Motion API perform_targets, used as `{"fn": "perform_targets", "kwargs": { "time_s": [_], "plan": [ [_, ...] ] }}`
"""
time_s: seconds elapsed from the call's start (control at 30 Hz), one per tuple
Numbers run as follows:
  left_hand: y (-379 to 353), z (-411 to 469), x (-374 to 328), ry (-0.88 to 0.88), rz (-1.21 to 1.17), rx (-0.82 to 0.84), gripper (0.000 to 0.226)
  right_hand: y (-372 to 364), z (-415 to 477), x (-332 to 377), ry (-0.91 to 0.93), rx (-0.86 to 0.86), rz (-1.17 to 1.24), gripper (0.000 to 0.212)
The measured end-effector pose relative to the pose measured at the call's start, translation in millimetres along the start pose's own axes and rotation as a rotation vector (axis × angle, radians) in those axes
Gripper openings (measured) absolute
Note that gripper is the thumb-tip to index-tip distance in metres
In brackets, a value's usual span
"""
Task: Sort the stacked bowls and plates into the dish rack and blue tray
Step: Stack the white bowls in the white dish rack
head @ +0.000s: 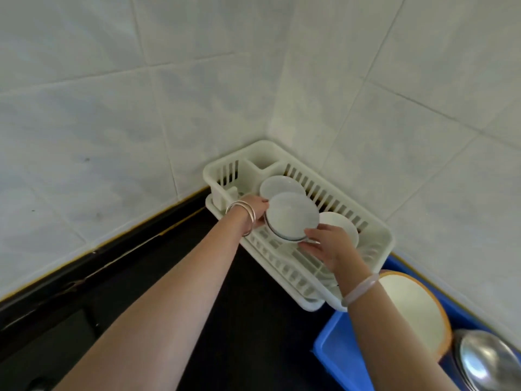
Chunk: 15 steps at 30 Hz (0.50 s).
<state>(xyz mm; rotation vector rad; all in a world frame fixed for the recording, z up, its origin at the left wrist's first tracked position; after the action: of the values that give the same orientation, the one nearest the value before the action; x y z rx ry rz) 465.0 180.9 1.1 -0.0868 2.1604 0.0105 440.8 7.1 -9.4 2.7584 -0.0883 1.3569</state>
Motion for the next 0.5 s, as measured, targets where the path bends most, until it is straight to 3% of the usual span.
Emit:
{"fn": "perform_targets", "kwargs": {
  "time_s": [0.1, 0.33, 0.5],
  "plan": [
    [-4, 13, 4, 0.062, 0.185, 0.059, 0.038, 4, 9, -14, -0.015, -0.017, -0.012, 0.034],
    [-8, 33, 16, 0.151, 0.445, 0.113, 0.041, 7, 22, -34, -0.054, -0.014, -0.097, 0.008],
    [-14, 36, 15, 0.176, 0.618, 0.18, 0.042, 6, 31, -40, -0.04, -0.016, -0.17, 0.015]
  ]
}}
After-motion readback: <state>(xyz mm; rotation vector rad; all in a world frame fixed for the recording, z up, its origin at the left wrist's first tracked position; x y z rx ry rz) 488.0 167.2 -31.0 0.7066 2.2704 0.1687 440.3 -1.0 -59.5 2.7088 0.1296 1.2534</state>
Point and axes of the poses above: each hand's wrist, its own z-axis towards the middle knuckle, its own y-axis out of the back of the hand, x = y × z, the point moved 7 cm from there along z, towards the middle knuckle
